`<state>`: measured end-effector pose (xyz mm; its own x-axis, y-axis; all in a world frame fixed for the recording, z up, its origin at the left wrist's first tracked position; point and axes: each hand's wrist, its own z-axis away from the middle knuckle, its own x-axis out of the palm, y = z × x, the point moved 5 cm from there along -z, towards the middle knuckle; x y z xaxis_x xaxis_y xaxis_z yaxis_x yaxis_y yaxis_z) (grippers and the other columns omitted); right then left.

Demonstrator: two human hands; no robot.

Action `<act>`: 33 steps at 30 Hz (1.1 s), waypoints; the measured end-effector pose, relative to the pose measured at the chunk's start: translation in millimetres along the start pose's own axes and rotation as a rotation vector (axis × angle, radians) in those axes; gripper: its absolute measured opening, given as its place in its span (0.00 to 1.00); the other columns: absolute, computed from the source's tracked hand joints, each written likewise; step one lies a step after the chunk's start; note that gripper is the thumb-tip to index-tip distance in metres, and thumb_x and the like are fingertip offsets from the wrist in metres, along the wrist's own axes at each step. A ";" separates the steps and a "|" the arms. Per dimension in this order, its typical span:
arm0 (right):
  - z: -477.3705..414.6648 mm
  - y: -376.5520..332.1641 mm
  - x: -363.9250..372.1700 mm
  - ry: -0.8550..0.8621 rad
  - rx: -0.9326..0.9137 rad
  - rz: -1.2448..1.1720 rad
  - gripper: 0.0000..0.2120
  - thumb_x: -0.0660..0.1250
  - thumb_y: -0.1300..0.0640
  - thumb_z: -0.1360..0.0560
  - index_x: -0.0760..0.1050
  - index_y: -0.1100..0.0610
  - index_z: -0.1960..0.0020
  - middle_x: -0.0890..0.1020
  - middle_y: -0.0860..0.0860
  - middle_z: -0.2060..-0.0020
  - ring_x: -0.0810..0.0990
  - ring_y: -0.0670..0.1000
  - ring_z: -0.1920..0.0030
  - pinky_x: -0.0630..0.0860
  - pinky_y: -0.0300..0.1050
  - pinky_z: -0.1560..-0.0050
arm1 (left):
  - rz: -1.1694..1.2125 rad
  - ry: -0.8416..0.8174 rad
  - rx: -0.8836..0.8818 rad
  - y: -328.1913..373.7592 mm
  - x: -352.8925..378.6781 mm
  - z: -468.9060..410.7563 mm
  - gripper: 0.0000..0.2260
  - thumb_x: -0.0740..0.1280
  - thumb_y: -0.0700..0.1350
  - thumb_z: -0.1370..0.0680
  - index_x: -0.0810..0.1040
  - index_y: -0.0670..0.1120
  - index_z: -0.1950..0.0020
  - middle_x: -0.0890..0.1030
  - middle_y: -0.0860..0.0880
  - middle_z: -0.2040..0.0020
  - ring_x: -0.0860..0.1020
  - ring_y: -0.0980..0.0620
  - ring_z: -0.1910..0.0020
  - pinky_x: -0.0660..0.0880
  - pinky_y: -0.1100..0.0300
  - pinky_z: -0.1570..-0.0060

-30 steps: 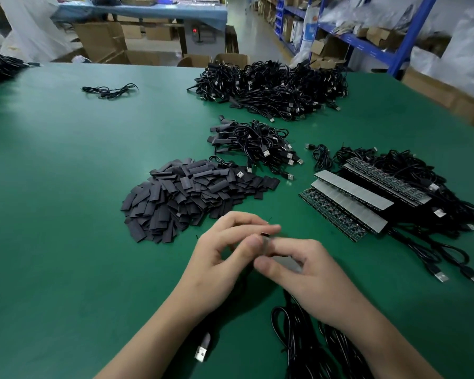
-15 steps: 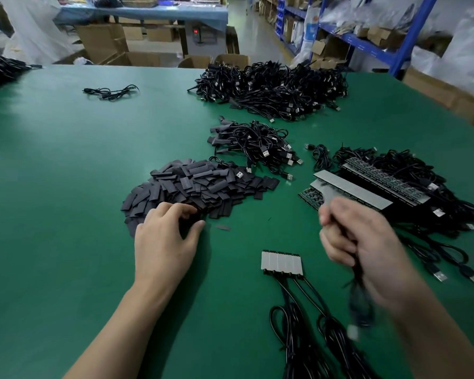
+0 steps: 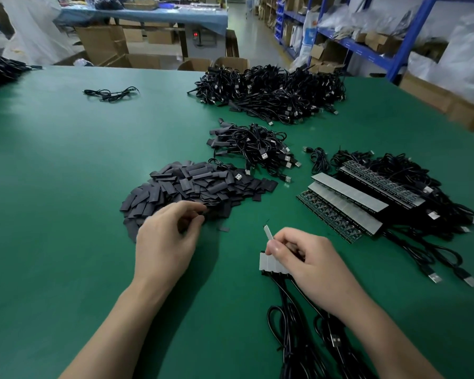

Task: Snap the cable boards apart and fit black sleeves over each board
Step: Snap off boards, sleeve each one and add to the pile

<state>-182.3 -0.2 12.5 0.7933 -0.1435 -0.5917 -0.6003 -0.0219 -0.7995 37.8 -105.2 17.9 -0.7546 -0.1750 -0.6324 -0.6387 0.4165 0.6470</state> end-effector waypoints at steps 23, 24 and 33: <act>-2.4 1.1 5.9 -0.084 0.074 -0.440 0.10 0.68 0.51 0.20 0.82 0.56 0.56 0.76 0.42 0.72 0.69 0.38 0.71 0.65 0.31 0.67 | 0.146 -0.133 0.502 62.3 17.8 33.8 0.08 0.75 0.55 0.23 0.87 0.53 0.49 0.84 0.59 0.54 0.82 0.59 0.55 0.80 0.56 0.57; -2.2 0.2 5.3 -0.104 0.076 -0.482 0.10 0.68 0.52 0.19 0.82 0.55 0.56 0.73 0.41 0.74 0.67 0.39 0.73 0.63 0.30 0.68 | 0.156 -0.134 0.484 61.0 17.0 33.4 0.08 0.75 0.55 0.23 0.87 0.53 0.49 0.85 0.59 0.54 0.83 0.59 0.55 0.81 0.56 0.57; -2.3 -0.4 2.6 -0.181 0.117 -0.650 0.10 0.69 0.49 0.22 0.82 0.48 0.60 0.61 0.47 0.73 0.56 0.47 0.72 0.52 0.45 0.66 | 0.351 -0.186 0.354 58.0 16.6 32.0 0.10 0.76 0.52 0.25 0.88 0.50 0.48 0.86 0.58 0.52 0.84 0.59 0.53 0.82 0.55 0.51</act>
<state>-180.2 -2.8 11.5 0.9995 0.0307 0.0121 0.0102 0.0611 -0.9981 -7.0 -55.4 31.3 -0.8539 0.1766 -0.4896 -0.2389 0.7027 0.6701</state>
